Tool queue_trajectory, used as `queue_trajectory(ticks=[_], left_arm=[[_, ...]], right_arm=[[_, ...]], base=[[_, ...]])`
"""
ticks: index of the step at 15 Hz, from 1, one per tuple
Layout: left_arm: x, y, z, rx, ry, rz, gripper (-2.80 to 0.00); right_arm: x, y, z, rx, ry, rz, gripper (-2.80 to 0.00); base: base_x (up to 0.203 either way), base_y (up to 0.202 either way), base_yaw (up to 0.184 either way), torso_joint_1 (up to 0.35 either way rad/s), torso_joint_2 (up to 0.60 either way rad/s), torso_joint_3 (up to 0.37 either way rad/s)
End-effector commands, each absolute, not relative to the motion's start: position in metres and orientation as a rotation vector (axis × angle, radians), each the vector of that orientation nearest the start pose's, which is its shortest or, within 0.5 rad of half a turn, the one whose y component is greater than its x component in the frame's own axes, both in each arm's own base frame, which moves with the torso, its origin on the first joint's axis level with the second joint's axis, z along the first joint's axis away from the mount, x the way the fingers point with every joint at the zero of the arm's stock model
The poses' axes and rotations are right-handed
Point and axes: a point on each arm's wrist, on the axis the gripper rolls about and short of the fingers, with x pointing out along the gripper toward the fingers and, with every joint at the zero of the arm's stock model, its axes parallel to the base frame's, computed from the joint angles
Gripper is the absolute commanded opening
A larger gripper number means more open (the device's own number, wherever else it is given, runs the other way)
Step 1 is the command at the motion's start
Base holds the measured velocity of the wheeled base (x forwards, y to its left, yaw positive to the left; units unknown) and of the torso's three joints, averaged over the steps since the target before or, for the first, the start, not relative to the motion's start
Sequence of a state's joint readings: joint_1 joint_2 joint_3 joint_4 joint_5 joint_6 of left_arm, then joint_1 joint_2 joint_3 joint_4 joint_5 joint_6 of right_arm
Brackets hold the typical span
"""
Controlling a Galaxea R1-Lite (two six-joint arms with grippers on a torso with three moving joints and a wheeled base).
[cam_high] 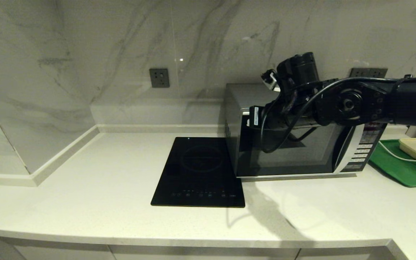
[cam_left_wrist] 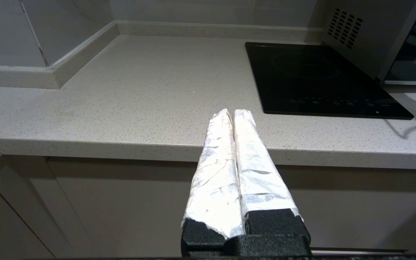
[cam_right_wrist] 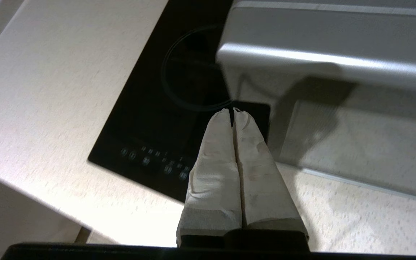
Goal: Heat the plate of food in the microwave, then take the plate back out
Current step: Open the microwave oven
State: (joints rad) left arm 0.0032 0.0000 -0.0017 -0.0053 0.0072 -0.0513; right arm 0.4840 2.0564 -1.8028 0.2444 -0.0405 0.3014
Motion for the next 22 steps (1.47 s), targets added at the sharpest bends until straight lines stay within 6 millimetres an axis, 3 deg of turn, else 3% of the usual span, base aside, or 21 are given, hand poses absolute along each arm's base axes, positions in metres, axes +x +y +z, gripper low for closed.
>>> queue_trajectory(ticks=[1,9,16,19,22], left_arm=[[-0.023,0.000,0.077,-0.052,-0.008,0.012,-2.80],[-0.023,0.000,0.077,-0.052,-0.008,0.012,-2.80],[-0.023,0.000,0.077,-0.052,-0.008,0.011,-2.80],[-0.023,0.000,0.077,-0.052,-0.009,0.012,-2.80],[-0.023,0.000,0.077,-0.052,-0.008,0.012,-2.80]], right_arm=[[0.387,0.199,0.231,0.160,0.556,0.334,-2.80],[0.419,0.197,0.225,0.187,0.471,0.287,-2.80],[0.415,0.195,0.234,0.222,0.455,0.282,-2.80],[0.391,0.184,0.265,0.296,0.423,0.283,-2.80],[0.332,0.157,0.305,0.341,0.399,0.322,-2.80]], base=[[0.000,0.000,0.000,0.000,0.00,0.000],[0.000,0.000,0.000,0.000,0.00,0.000],[0.000,0.000,0.000,0.000,0.00,0.000],[0.000,0.000,0.000,0.000,0.00,0.000],[0.000,0.000,0.000,0.000,0.00,0.000]])
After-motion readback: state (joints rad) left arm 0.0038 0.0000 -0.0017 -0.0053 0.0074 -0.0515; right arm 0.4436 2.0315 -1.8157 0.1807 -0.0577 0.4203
